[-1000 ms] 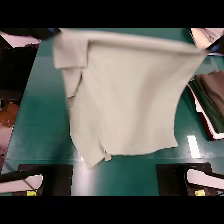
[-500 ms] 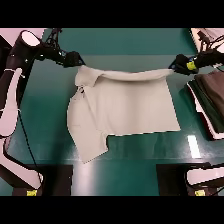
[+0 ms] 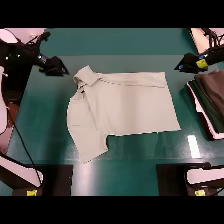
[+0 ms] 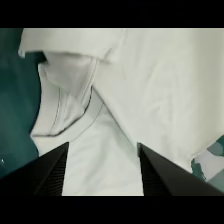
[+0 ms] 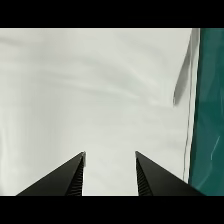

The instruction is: Fold the shirts.

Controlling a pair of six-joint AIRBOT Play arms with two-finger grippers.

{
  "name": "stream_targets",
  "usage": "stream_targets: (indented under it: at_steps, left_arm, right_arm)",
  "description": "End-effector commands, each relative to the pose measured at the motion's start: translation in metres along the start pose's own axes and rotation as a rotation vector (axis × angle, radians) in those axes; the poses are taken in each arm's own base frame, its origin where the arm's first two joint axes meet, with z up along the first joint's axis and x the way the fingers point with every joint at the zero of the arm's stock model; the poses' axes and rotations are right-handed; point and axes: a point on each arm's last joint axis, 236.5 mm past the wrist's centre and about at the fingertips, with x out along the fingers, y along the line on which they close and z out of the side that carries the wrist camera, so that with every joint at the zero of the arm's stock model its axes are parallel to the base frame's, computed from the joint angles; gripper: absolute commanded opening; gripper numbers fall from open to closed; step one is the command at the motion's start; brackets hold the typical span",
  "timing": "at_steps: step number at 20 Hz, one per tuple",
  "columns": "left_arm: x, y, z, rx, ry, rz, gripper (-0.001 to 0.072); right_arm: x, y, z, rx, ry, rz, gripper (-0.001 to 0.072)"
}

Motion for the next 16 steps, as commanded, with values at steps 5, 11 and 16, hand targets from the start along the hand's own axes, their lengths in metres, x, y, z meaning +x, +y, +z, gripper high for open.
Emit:
stream_targets:
  at_steps: [5, 11, 16]
  left_arm:
    - [0.013, 0.018, -0.127, -0.104, 0.129, 0.070, 0.0503]
    - [0.042, 0.035, -0.228, -0.231, 0.120, 0.114, 0.0504]
    - [0.068, 0.043, -0.236, -0.319, 0.054, 0.089, 0.0504]
  right_arm:
    - [-0.039, 0.026, -0.060, -0.066, 0.111, 0.020, 0.0362]
    - [-0.027, 0.027, -0.128, -0.005, 0.147, 0.027, 0.0362]
    - [-0.019, 0.025, -0.150, 0.020, 0.115, 0.017, 0.0362]
